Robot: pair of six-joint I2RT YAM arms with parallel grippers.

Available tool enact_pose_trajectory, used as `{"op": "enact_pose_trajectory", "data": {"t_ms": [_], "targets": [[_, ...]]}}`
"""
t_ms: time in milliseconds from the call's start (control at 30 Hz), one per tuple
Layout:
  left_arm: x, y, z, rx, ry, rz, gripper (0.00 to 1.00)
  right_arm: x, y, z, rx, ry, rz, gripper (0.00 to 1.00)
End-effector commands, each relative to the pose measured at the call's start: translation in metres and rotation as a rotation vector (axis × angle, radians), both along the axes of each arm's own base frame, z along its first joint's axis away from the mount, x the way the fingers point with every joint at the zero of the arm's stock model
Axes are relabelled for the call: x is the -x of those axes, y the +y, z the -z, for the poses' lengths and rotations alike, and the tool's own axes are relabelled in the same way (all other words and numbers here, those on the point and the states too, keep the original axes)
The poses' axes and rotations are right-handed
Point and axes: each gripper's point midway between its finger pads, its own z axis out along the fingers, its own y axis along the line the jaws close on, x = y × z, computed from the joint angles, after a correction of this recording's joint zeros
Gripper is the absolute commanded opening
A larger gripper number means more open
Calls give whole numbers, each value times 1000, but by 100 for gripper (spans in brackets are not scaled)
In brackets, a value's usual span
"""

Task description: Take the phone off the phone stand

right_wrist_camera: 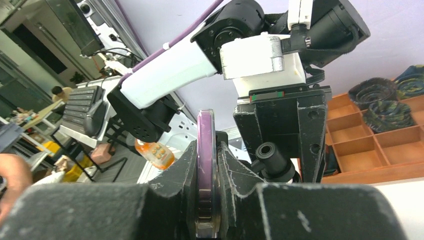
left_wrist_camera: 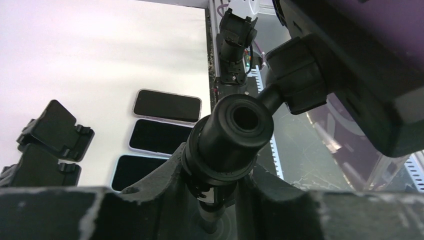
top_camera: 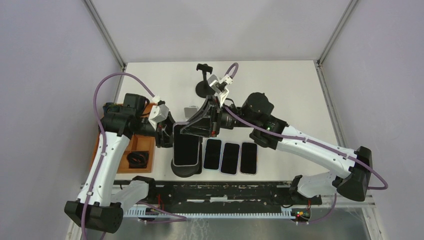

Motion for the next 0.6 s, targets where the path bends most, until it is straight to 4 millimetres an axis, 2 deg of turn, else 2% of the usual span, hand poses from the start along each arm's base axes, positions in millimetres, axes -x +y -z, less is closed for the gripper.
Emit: {"op": "enact_pose_trajectory", "data": {"t_ms": [0, 33, 67, 167, 267, 367, 467, 567], "targets": [[16, 0, -18, 54, -75, 54, 25, 4, -34, -69, -265, -188, 132, 0], [17, 0, -18, 53, -76, 56, 11, 2, -35, -64, -263, -194, 153, 0], [17, 0, -17, 50, -73, 55, 3, 1, -36, -61, -261, -205, 171, 0], [18, 1, -17, 39, -80, 52, 2, -3, -35, -48, -219, -226, 190, 1], [19, 1, -18, 36, -75, 50, 2, 1, -29, -32, -162, -240, 146, 22], [20, 1, -20, 37, -63, 48, 2, 11, -22, -14, -89, -258, 63, 36], [21, 1, -20, 37, -56, 47, 2, 26, -19, -2, -56, -261, -48, 43], [22, 1, -19, 36, -50, 46, 2, 36, -19, 5, -40, -255, -119, 44]]}}
